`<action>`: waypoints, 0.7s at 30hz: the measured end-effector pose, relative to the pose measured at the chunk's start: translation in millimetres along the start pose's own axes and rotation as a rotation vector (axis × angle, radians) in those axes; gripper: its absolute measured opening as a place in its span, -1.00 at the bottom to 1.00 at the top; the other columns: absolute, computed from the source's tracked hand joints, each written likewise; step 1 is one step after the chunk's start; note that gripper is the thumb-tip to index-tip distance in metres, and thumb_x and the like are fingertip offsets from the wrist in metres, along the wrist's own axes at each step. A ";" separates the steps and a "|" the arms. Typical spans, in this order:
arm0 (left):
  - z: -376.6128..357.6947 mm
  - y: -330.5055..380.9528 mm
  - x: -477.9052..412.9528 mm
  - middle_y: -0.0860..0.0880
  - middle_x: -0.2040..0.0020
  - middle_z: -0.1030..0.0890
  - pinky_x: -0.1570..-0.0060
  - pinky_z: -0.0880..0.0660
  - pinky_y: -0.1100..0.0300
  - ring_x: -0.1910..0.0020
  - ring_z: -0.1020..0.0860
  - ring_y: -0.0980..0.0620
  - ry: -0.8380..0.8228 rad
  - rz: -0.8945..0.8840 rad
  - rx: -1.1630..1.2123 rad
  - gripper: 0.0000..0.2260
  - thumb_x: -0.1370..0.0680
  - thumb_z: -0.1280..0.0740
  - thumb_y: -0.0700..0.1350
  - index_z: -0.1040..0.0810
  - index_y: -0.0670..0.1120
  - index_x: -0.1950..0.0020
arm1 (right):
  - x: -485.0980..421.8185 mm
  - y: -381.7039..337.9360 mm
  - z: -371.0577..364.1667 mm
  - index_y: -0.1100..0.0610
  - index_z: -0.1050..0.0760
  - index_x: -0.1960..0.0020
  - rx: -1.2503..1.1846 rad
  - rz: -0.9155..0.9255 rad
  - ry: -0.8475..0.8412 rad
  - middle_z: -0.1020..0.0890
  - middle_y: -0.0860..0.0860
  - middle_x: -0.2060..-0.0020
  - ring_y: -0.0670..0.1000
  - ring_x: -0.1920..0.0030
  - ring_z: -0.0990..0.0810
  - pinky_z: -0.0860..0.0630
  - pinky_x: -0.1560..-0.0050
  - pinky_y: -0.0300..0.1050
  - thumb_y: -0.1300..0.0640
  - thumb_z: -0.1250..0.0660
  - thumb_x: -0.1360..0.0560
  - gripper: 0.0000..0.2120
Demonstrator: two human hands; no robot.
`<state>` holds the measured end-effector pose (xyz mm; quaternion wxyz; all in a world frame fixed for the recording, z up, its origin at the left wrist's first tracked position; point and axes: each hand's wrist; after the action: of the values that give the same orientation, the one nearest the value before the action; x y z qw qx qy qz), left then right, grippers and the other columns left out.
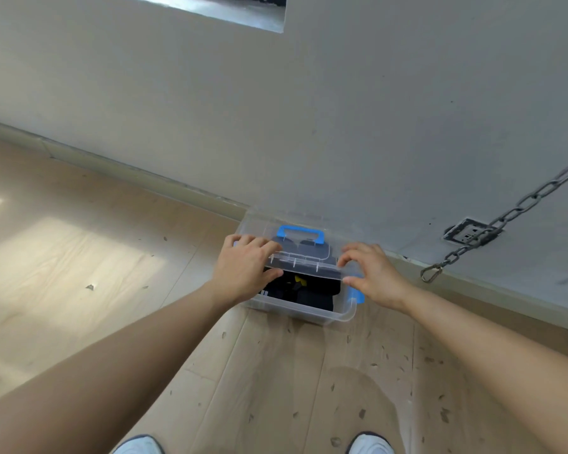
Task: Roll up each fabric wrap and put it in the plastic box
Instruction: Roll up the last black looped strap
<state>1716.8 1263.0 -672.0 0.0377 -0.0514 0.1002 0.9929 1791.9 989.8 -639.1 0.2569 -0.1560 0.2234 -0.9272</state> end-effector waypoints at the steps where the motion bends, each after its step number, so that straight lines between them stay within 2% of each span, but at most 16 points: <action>1: -2.8 -1.8 2.6 0.14 -0.35 -0.57 -0.37 -0.29 0.01 -0.36 -0.47 0.03 -0.018 -0.012 -0.007 -0.65 -0.56 -0.32 0.28 -0.55 0.17 -0.28 | 2.4 0.6 -4.0 0.01 -0.55 -0.05 -0.006 -0.008 -0.017 -0.44 -0.05 -0.39 0.00 -0.39 -0.28 -0.14 -0.36 -0.22 0.21 -0.48 -0.49 -0.79; 4: -6.5 -8.1 8.2 0.08 -0.47 -0.46 -0.46 -0.22 -0.01 -0.52 -0.33 -0.03 -0.095 -0.055 0.017 -0.71 -0.54 -0.38 0.24 -0.55 0.11 -0.15 | 10.1 0.8 -13.8 0.03 -0.54 -0.03 -0.011 -0.020 -0.089 -0.37 -0.07 -0.49 -0.01 -0.51 -0.22 -0.11 -0.40 -0.23 0.22 -0.48 -0.49 -0.80; 7: -8.6 -11.0 12.8 0.02 -0.60 -0.31 -0.54 -0.14 -0.05 -0.63 -0.14 -0.12 -0.261 -0.133 0.091 -0.74 -0.53 -0.43 0.18 -0.47 0.06 -0.03 | 14.7 1.8 -21.9 -0.10 -0.51 0.07 0.040 -0.027 -0.134 -0.39 -0.08 -0.50 0.01 -0.50 -0.25 -0.14 -0.52 -0.04 0.15 -0.52 -0.45 -0.77; 9: -9.9 -10.0 17.0 0.02 -0.64 -0.23 -0.57 -0.15 -0.07 -0.65 -0.07 -0.12 -0.356 -0.154 0.108 -0.76 -0.55 -0.42 0.15 -0.41 0.09 0.02 | 16.5 -0.1 -22.5 -0.12 -0.55 0.08 0.061 -0.014 -0.147 -0.47 -0.07 -0.43 0.02 -0.44 -0.32 -0.20 -0.44 -0.10 0.06 -0.54 -0.44 -0.81; 10: -10.5 -9.8 19.4 0.04 -0.65 -0.20 -0.56 -0.20 -0.08 -0.66 -0.07 -0.11 -0.384 -0.145 0.120 -0.78 -0.56 -0.42 0.14 -0.43 0.10 0.03 | 17.0 -1.4 -21.5 -0.07 -0.59 0.03 0.044 -0.009 -0.130 -0.53 -0.06 -0.37 0.01 -0.39 -0.38 -0.24 -0.36 -0.17 0.04 -0.54 -0.44 -0.83; 12: -9.8 -9.1 22.6 0.08 -0.65 -0.19 -0.53 -0.27 -0.08 -0.66 -0.07 -0.07 -0.407 -0.121 0.128 -0.82 -0.58 -0.40 0.15 -0.47 0.10 0.02 | 15.3 -1.0 -19.6 0.02 -0.60 -0.13 -0.022 -0.056 -0.031 -0.56 -0.04 -0.24 -0.01 -0.27 -0.47 -0.32 -0.24 -0.19 0.05 -0.51 -0.47 -0.75; 14: -8.0 -8.0 23.5 0.09 -0.66 -0.17 -0.53 -0.25 -0.07 -0.66 -0.04 -0.05 -0.423 -0.114 0.114 -0.82 -0.58 -0.38 0.16 -0.48 0.10 0.01 | 11.3 3.8 -20.4 0.08 -0.55 -0.26 -0.117 -0.168 0.159 -0.52 0.01 -0.22 0.02 -0.23 -0.50 -0.41 -0.25 -0.11 0.08 -0.49 -0.49 -0.64; 16: -7.2 -6.1 22.7 0.09 -0.66 -0.16 -0.53 -0.25 -0.09 -0.66 -0.02 -0.05 -0.434 -0.103 0.113 -0.82 -0.59 -0.37 0.17 -0.48 0.11 -0.02 | 7.2 15.4 -24.5 0.13 -0.48 -0.35 -0.231 -0.344 0.279 -0.49 0.08 -0.28 0.09 -0.29 -0.50 -0.43 -0.32 -0.03 0.07 -0.52 -0.47 -0.50; 19: -8.9 -4.1 22.1 0.08 -0.65 -0.18 -0.52 -0.26 -0.12 -0.66 -0.06 -0.07 -0.431 -0.068 0.143 -0.79 -0.59 -0.37 0.17 -0.45 0.13 -0.12 | 7.6 31.5 -31.4 0.17 -0.28 -0.53 -0.429 -0.621 0.153 -0.43 0.14 -0.44 0.15 -0.39 -0.46 -0.42 -0.32 0.01 -0.09 -0.52 -0.46 -0.23; 21: -9.3 -4.8 20.6 0.07 -0.64 -0.21 -0.54 -0.24 -0.11 -0.65 -0.09 -0.07 -0.425 -0.067 0.173 -0.67 -0.58 -0.38 0.17 -0.43 0.13 -0.30 | 8.8 34.5 -34.8 0.14 -0.25 -0.55 -0.632 -0.721 0.056 -0.51 0.11 -0.38 0.14 -0.29 -0.56 -0.51 -0.27 0.07 -0.13 -0.49 -0.48 -0.22</action>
<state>1697.7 1267.2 -684.2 0.0955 0.1591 0.1731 0.9673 1784.7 970.2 -684.2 -0.1473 -0.2691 0.4328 -0.8477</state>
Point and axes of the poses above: each hand's wrist, its own x-axis away from the middle knuckle, its own z-axis out of the back of the hand, y = z × x
